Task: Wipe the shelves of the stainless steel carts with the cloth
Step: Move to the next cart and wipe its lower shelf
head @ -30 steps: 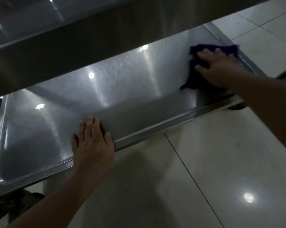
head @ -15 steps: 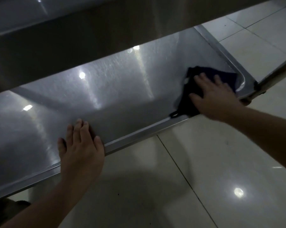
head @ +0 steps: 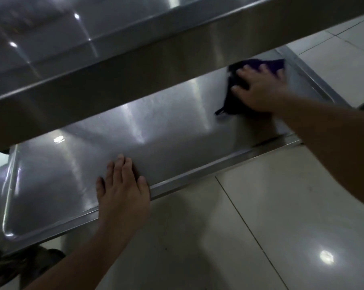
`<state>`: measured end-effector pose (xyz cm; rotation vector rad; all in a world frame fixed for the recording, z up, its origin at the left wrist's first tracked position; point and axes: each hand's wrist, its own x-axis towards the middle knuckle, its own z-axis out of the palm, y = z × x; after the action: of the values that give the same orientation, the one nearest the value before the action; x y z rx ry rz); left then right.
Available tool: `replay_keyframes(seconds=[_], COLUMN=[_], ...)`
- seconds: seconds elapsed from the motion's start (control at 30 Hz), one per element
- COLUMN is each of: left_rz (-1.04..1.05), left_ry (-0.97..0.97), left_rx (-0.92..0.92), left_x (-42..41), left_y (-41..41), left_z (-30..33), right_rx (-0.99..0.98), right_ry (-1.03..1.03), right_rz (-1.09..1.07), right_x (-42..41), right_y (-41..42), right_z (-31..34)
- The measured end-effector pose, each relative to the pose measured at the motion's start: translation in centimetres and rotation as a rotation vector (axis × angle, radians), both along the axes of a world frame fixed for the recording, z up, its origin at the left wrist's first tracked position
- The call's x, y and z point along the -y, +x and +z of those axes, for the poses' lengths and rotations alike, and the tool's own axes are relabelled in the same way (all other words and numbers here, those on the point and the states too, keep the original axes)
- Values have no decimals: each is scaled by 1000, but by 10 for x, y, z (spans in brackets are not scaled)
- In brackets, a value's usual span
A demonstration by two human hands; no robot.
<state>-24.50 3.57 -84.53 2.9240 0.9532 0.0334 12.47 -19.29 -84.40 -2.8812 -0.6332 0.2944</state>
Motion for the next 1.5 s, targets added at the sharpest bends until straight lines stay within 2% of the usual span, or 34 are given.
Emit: replay_keyframes(seconds=[0.13, 0.23, 0.4, 0.57, 0.77, 0.87, 1.03, 1.2, 1.3, 1.5], left_rz=[16, 18, 33, 45, 10, -11, -53, -150, -191, -180], left_ry=[-19, -20, -42, -89, -50, -43, -138, -182, -191, -258], left_rx=[3, 16, 4, -27, -90, -106, -122, -63, -49, -64], left_x=[-1, 0, 3, 3, 1, -2, -20, -28, -30, -46], left_y=[0, 0, 0, 1, 2, 2, 1, -27, -49, -90], left_z=[-1, -2, 0, 4, 5, 7, 8, 14, 23, 58], right_rx=[-37, -35, 88, 231, 248, 154, -130, -315, -540, -983], right_ry=[-20, 15, 16, 95, 223, 218, 164, 105, 203, 438], right_rz=[-302, -340, -153, 241, 313, 318, 478, 497, 399, -31], right_x=[71, 94, 110, 104, 95, 74, 16, -22, -32, -33], right_y=[41, 15, -75, -155, -169, -183, -215, -234, -243, -277], right_z=[-10, -13, -10, -13, -2, 18, 61, 87, 96, 114])
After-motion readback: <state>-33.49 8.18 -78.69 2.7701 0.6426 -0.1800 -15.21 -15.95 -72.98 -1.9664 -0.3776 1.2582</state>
